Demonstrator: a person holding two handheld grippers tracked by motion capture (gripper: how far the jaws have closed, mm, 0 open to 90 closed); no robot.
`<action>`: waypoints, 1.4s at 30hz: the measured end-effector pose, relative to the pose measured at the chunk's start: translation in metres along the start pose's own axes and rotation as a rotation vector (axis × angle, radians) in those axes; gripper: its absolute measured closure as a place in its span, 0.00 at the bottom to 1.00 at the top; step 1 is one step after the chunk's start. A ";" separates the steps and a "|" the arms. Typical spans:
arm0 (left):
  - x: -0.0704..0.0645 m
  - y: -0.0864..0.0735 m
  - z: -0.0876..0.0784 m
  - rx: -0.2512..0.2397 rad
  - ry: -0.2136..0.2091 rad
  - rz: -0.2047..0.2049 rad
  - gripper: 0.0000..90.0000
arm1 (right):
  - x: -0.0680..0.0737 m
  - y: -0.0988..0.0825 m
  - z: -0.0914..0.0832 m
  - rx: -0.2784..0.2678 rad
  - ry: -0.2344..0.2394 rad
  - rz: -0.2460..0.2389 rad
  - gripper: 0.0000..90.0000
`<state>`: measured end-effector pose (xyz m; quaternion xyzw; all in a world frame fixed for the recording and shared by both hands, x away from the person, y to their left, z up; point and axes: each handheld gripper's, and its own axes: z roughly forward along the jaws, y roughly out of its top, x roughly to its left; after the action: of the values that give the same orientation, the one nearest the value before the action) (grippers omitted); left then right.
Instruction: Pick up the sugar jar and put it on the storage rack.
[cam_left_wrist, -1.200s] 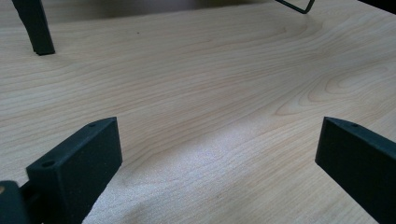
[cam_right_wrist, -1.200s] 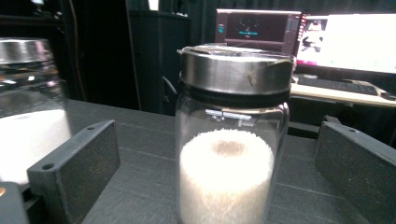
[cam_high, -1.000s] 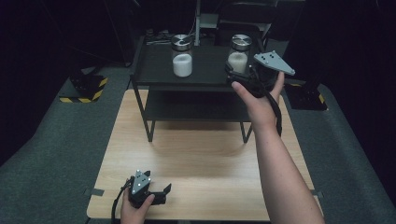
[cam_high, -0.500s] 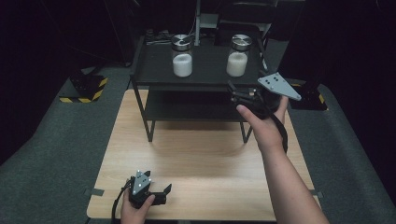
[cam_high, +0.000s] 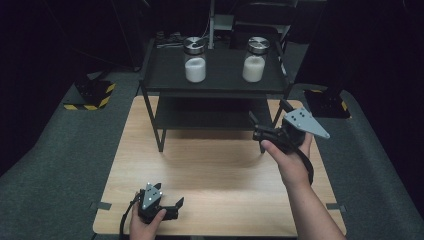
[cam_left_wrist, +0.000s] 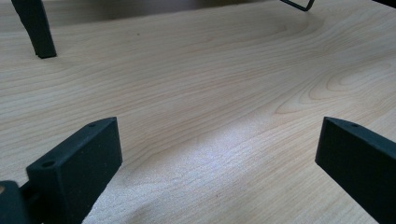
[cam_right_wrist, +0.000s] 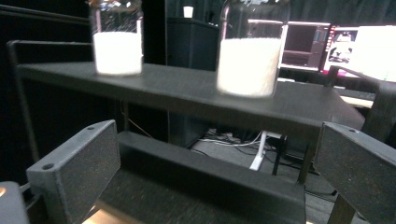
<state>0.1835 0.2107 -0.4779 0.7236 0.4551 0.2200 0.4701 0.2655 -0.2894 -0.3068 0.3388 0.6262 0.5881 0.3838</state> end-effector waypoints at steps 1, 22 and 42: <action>0.000 0.000 0.000 0.000 0.000 0.000 0.01 | 0.000 -0.004 -0.002 -0.001 0.004 -0.007 0.00; -0.001 -0.001 0.000 -0.006 0.000 0.005 0.01 | 0.003 -0.053 -0.038 0.023 0.014 0.013 0.00; -0.002 -0.001 -0.001 -0.007 0.003 0.010 0.01 | 0.002 -0.104 -0.069 0.101 0.008 0.031 0.00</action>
<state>0.1817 0.2098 -0.4785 0.7239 0.4515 0.2249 0.4708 0.2073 -0.3289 -0.4096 0.3651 0.6510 0.5631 0.3546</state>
